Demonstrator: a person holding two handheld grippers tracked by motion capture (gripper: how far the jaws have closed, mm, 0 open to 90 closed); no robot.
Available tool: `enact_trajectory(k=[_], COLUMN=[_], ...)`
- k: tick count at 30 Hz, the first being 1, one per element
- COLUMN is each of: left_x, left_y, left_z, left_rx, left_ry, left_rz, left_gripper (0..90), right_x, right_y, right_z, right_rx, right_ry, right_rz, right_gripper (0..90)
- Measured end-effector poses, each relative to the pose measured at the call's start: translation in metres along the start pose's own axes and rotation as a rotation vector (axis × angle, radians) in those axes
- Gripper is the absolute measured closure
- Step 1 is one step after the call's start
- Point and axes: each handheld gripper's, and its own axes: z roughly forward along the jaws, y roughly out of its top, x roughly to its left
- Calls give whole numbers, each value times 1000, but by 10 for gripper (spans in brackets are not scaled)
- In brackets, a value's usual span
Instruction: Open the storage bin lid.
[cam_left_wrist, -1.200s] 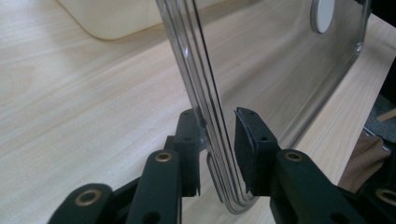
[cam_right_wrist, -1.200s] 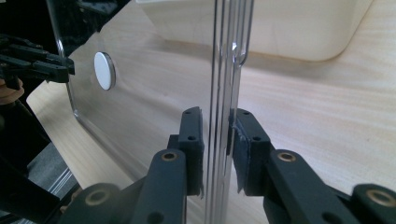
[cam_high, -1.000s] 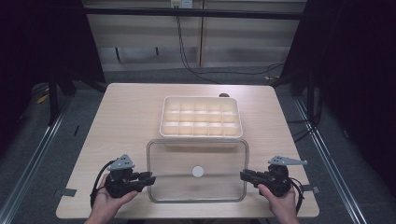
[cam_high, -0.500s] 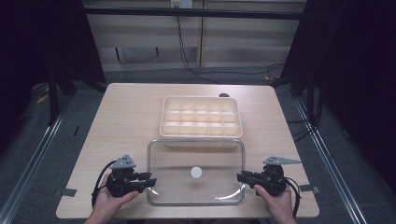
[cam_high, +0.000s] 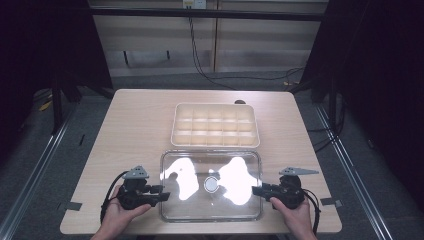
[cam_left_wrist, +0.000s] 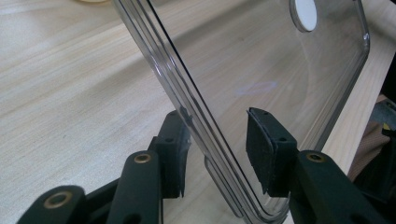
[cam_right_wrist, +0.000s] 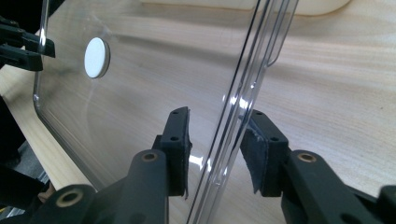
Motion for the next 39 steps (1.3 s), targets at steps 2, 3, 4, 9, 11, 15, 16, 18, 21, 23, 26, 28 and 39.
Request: enact_trajectory(k=[2, 3, 4, 9, 11, 15, 16, 18, 21, 23, 26, 28, 39], left_x=[0, 1, 2, 7, 8, 10, 10, 10, 11, 11, 11, 12, 6], left_y=[0, 0, 0, 1, 2, 1, 1, 1, 0, 0, 1, 0, 3], left_z=[2, 3, 4, 10, 12, 13, 13, 13, 16, 15, 15, 17, 22], left_rx=[11, 14, 16, 37, 44, 50, 46, 51, 57, 58, 70, 62, 79], left_ry=[9, 5, 6, -1, 9, 0, 0, 5, 5, 10, 16, 11, 20], left_rz=[-7, -12, -15, -26, -24, -25, -27, -24, -50, -52, -57, -60, -40], left_gripper=[580, 575, 574, 565, 564, 564, 564, 564, 557, 558, 558, 558, 454], right_x=[0, 0, -1, -5, -7, -8, -8, -7, 0, 3, 0, 0, -4], right_y=[0, 0, 0, 0, 0, -1, -1, -1, -1, -2, -2, -1, 0], right_z=[1, 2, 2, 7, 8, 9, 9, 9, 13, 14, 15, 15, 14], right_rx=[5, 10, 14, 39, 50, 59, 60, 63, 86, 88, 84, 85, 76], right_ry=[-3, -5, -7, -27, -41, -52, -54, -61, -126, -136, -125, -130, -142], right_rz=[-1, 5, 4, 19, 17, 21, 22, 20, -17, -19, -10, -11, -29], right_gripper=[626, 625, 623, 603, 596, 594, 592, 582, 542, 535, 534, 528, 477])
